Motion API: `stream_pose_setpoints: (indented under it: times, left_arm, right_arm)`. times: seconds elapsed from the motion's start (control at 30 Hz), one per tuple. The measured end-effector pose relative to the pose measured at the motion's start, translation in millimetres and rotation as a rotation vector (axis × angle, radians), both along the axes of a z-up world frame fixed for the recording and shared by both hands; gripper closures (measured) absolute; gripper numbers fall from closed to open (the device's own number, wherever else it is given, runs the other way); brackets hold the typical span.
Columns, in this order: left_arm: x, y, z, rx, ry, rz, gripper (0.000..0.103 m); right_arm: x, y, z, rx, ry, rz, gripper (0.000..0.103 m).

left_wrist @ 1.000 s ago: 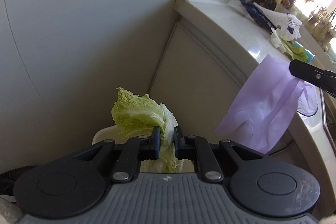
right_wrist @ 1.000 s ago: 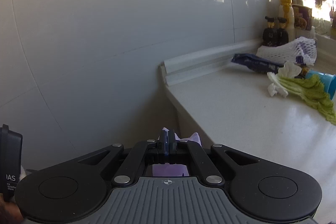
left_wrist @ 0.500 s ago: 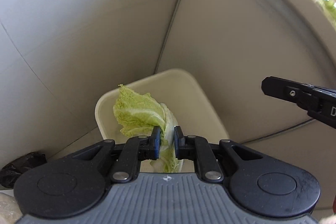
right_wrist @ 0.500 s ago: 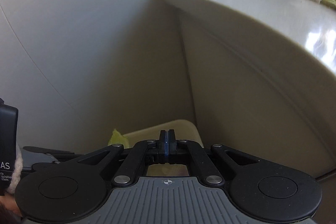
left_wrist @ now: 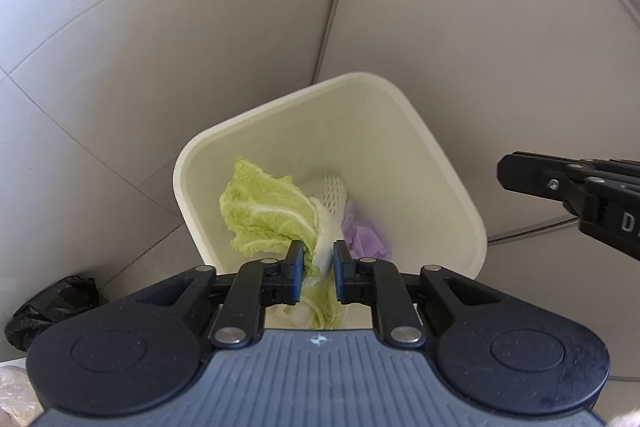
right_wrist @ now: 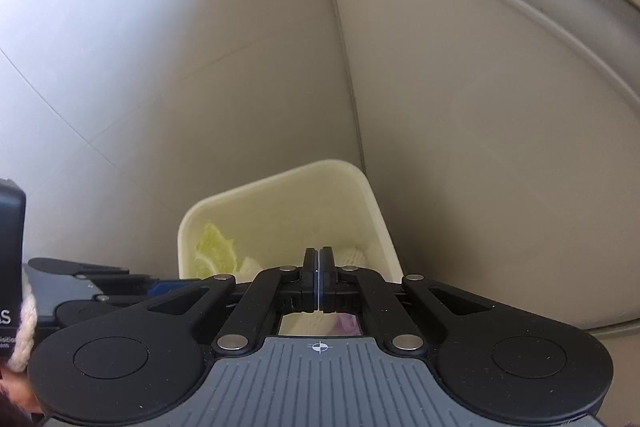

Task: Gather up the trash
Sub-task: 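Open left gripper over the cream bin while right gripper releases the glove, then raise both tools from the bin back toward the countertop trash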

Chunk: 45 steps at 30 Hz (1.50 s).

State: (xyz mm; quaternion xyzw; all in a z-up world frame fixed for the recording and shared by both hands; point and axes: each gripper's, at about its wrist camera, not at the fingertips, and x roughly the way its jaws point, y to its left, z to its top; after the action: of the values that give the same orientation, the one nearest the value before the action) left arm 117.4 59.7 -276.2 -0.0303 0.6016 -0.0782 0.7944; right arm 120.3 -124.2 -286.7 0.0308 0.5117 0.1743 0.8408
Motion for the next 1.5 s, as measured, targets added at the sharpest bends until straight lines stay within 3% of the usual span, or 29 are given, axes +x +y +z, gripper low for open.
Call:
stream_pose_setpoints:
  times: [0.27,0.4,0.53,0.7,0.77,1.0,1.27,1.5]
  left_arm:
    - [1.5,-7.1,5.5,0.023,-0.01,-0.045,0.061]
    - [1.8,-9.3,13.8,0.032,-0.026,-0.061,0.054]
    - [0.8,-8.4,22.0,0.035,-0.041,-0.062,0.048]
    - [-5.7,-7.3,33.5,0.048,-0.059,-0.065,0.042]
    - [-8.3,-6.3,37.8,0.054,-0.063,-0.062,0.039]
    - [-6.8,-6.7,44.8,0.063,-0.079,-0.027,0.028]
    - [-5.9,-5.4,77.8,0.045,-0.131,0.029,0.002]
    - [3.5,-8.6,114.0,0.019,-0.185,0.088,0.001]
  right_arm:
    - [11.1,-8.1,0.6,0.01,0.025,-0.013,0.087]
    - [8.1,-13.4,2.7,0.017,0.024,-0.019,0.087]
    - [13.7,-16.0,8.0,0.027,0.008,-0.02,0.073]
    - [11.5,-20.6,21.9,0.042,-0.022,0.0,0.067]
    - [1.5,-23.7,30.9,0.052,-0.041,0.006,0.057]
    - [-21.0,-27.9,62.1,0.086,-0.107,0.057,0.04]
    - [-37.7,-43.0,110.6,0.109,-0.222,0.109,0.019]
    - [-44.9,-64.2,160.7,0.109,-0.349,0.118,0.008]
